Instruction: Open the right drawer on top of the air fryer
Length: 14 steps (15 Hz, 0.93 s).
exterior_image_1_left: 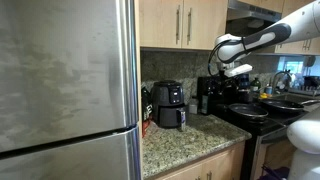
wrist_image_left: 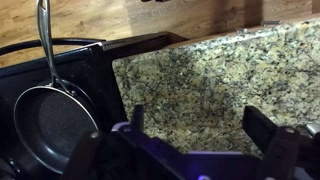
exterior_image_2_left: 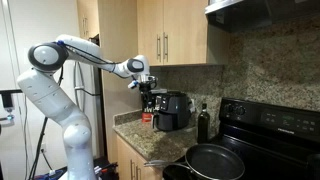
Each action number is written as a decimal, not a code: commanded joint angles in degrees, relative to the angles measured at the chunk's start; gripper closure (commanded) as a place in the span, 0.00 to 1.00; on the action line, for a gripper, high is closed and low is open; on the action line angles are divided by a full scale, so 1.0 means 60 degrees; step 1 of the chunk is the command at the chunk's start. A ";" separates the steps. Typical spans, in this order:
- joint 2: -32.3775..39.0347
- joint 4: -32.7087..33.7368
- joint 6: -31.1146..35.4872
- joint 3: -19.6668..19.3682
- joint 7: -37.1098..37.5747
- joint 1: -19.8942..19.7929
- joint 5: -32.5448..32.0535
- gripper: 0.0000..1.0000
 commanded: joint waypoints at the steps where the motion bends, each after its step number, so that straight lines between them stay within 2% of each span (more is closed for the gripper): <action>1: 0.0023 0.0026 -0.0041 -0.0155 0.0071 0.0193 -0.0074 0.00; 5: 0.0023 0.0026 -0.0041 -0.0155 0.0071 0.0193 -0.0074 0.00; 7: 0.0437 0.0698 0.0276 0.0245 -0.0411 0.0690 -0.0150 0.00; 9: 0.0562 0.1782 0.0046 0.0623 -0.0436 0.1022 -0.0358 0.00; 13: 0.0474 0.3765 0.0414 0.1015 -0.0328 0.1267 -0.1013 0.00; 14: 0.0255 0.2840 0.0369 0.0914 -0.0207 0.1331 -0.0791 0.00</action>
